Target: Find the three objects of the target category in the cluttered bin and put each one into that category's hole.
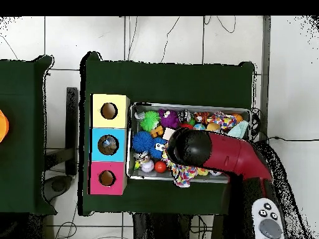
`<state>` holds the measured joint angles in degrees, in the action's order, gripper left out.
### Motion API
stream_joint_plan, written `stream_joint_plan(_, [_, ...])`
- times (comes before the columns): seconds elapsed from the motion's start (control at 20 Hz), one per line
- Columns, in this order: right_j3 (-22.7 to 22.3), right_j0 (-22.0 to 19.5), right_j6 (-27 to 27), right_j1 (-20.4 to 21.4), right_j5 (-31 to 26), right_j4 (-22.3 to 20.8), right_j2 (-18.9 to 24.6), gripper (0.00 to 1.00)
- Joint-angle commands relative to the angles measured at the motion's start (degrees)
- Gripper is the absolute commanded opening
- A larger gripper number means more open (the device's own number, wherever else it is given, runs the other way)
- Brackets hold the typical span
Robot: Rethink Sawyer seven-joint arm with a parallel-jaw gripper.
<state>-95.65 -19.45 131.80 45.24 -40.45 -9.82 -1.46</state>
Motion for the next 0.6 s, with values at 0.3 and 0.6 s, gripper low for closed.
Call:
stream_joint_plan(0.3, [0.5, 5.8, 14.8, -4.1, 1.8, 4.9, -3.0, 1.00])
stream_joint_plan(0.6, [0.2, 9.3, 16.8, -5.6, 3.6, 7.7, -5.3, 1.00])
